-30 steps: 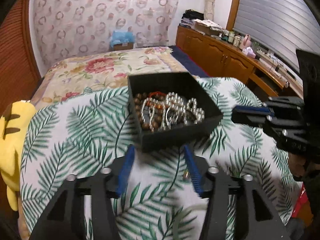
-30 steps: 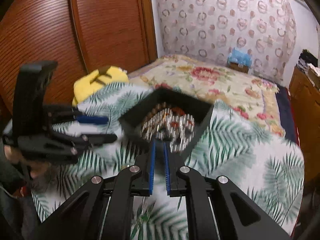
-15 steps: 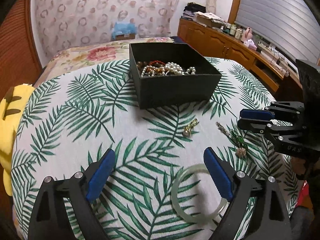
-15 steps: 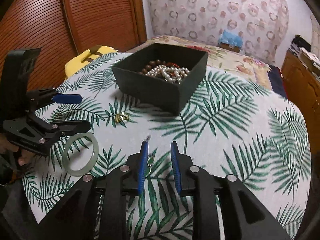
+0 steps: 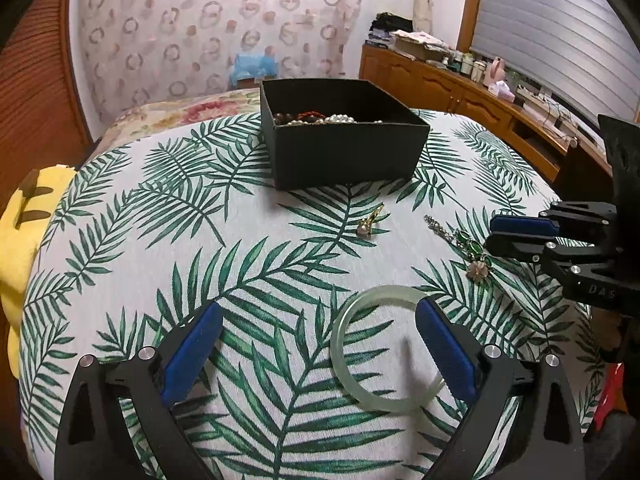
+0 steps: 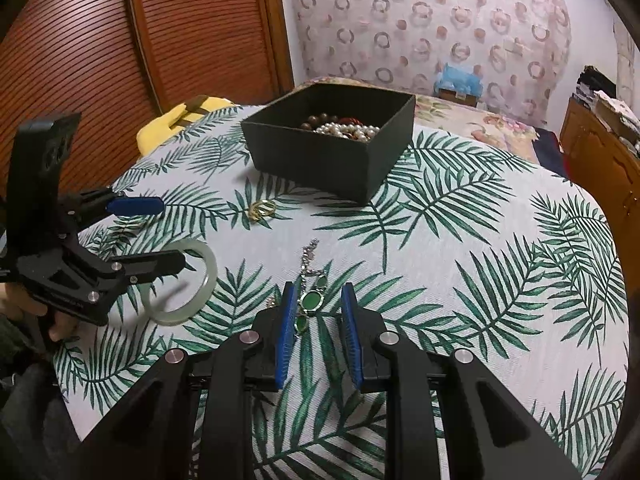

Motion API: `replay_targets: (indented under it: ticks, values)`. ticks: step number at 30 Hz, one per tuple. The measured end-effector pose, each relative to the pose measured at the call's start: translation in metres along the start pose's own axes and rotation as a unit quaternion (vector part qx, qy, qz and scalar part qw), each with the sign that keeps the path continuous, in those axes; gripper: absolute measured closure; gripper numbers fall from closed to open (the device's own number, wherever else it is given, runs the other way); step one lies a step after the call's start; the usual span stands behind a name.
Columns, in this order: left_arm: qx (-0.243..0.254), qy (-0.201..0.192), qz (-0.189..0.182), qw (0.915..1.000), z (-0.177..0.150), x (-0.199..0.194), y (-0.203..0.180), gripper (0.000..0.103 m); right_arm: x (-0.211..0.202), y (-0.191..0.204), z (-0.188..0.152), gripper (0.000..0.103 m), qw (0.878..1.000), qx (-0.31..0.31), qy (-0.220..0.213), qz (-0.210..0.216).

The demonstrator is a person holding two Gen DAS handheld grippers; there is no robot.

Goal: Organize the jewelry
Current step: 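Move the left tool over the jade bangle while the right tool approaches the green-pendant chain, then grasp the jade bangle with the left tool while the right tool grasps the green-pendant chain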

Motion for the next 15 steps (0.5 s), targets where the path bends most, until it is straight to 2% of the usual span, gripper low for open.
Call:
replay_targets:
  ticks: [9,10,13,15]
  values:
    - [-0.012,0.012,0.0,0.9999,0.0,0.005,0.004,0.009,0.007,0.001,-0.002,0.078,1.0,-0.01,0.005,-0.022]
    - [-0.012,0.011,0.001,0.9999,0.0,0.004,0.004,0.009,0.009,0.0,-0.003,0.083,1.0,-0.011,0.009,-0.024]
    - [-0.011,0.009,0.003,0.9999,-0.001,0.004,0.004,0.009,0.013,-0.001,-0.006,0.084,0.999,-0.012,0.022,-0.026]
    - [-0.01,0.01,0.004,0.9999,-0.001,0.004,0.004,0.009,0.013,-0.005,-0.007,0.086,0.998,-0.017,0.026,-0.046]
Point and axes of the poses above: each gripper's, at about its wrist camera, not at the fingertips, and x roughly the way its jaws point, y to its left, z to its top, the point moved 8 cm from there along x, roughly the way its jaws point, and after that the axes turned 1 degree about z, right-handed, at the moved point
